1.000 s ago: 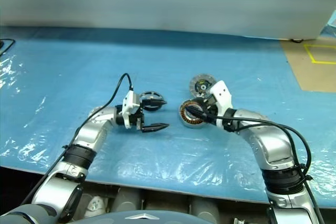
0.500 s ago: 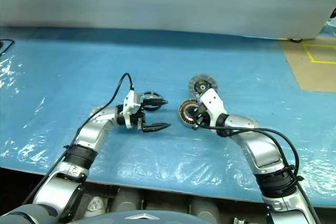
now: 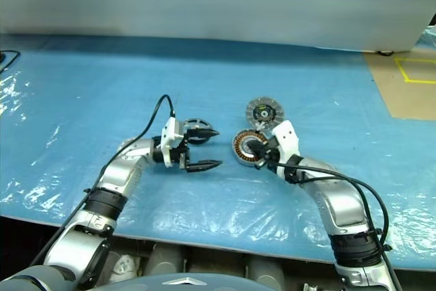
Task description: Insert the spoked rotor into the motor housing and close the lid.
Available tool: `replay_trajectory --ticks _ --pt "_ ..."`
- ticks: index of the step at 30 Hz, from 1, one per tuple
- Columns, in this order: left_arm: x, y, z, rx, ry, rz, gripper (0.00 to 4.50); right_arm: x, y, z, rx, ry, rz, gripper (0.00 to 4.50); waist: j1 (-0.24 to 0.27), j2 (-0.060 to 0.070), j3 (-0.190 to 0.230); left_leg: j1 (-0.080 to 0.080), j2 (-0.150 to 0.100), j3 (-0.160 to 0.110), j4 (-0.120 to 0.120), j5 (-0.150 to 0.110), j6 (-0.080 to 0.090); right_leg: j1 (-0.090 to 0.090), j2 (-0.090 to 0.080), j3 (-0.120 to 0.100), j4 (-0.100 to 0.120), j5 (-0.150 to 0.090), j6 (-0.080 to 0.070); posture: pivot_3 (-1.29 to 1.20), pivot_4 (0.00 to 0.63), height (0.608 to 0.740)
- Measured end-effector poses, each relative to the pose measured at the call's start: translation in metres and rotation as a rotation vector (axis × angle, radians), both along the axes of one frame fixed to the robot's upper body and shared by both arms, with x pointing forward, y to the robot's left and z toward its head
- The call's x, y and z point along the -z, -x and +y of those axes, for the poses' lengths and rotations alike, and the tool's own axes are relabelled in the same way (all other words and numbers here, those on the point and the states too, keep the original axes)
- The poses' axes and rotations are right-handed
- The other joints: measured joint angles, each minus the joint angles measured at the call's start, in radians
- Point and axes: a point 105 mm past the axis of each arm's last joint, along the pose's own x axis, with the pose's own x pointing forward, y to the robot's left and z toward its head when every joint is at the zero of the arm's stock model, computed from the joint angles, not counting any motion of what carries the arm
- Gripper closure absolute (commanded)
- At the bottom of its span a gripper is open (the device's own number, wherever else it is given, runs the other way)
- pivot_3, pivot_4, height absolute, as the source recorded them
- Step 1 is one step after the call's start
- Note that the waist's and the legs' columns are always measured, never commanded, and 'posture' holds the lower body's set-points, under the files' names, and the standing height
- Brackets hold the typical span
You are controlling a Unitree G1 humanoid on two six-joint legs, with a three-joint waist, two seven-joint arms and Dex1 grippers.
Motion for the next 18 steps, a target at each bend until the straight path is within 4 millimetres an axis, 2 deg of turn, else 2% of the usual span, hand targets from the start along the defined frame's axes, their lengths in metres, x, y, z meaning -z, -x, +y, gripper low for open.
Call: replay_trajectory --ticks 9,14,18 --pt "0.0 0.0 0.0 0.002 0.0 0.0 0.0 0.0 -0.006 -0.007 0.052 0.042 -0.021 4.49 -0.001 0.0 0.0 0.002 0.0 0.0 0.0 0.0 0.0 0.002 0.0 0.0 0.0 0.0 0.0 0.0 0.15 0.74" --pt "0.0 0.001 0.0 0.005 -0.001 0.0 0.0 -0.003 -0.009 -0.004 0.053 0.043 -0.023 4.49 0.0 0.0 0.0 0.001 0.0 0.0 0.0 0.0 0.0 0.002 0.0 0.0 -0.001 0.0 0.0 0.0 0.15 0.74" --pt "0.0 0.001 0.0 0.005 -0.001 0.0 0.0 -0.004 -0.009 -0.001 0.007 0.11 -0.045 4.49 -0.001 0.0 0.0 0.001 0.0 0.0 0.0 0.0 0.0 0.002 0.0 0.0 -0.001 0.0 0.0 0.0 0.15 0.74"
